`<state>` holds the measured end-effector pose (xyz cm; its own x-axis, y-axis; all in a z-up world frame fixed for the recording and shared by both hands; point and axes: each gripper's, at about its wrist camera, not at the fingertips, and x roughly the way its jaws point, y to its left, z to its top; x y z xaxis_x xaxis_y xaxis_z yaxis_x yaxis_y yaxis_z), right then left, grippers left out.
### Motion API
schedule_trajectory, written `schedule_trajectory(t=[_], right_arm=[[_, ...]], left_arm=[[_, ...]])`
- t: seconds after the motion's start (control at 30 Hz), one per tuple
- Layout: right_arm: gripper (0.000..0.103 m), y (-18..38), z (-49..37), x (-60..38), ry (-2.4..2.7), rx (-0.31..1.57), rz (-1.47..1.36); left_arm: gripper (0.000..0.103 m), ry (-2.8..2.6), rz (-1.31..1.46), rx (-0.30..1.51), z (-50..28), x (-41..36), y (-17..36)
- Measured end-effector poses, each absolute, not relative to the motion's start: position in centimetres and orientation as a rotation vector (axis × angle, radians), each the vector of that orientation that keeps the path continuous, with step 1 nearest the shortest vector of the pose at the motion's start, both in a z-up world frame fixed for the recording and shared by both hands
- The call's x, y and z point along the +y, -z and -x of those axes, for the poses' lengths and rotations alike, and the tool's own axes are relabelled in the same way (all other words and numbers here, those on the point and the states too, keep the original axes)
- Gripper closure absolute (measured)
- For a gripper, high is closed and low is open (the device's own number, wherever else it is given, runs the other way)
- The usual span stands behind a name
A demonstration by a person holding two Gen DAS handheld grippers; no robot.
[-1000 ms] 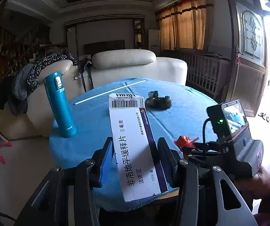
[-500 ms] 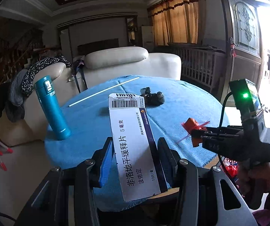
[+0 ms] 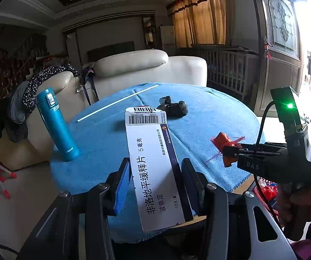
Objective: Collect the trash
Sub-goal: 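Lift the orange mesh bag and white box off the table and hold them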
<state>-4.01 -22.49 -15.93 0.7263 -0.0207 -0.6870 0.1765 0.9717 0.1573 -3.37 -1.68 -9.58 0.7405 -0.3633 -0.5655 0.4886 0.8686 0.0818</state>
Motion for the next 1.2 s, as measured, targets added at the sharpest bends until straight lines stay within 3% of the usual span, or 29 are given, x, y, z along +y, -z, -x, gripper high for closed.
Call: schedule_trajectory(t=[1.2], right_arm=[[0.077, 15.1, 7.6, -24.9, 0.127, 0.676, -0.291]], left_arm=[[0.054, 0.473, -0.226, 0.582, 3.5, -1.7, 10.3]])
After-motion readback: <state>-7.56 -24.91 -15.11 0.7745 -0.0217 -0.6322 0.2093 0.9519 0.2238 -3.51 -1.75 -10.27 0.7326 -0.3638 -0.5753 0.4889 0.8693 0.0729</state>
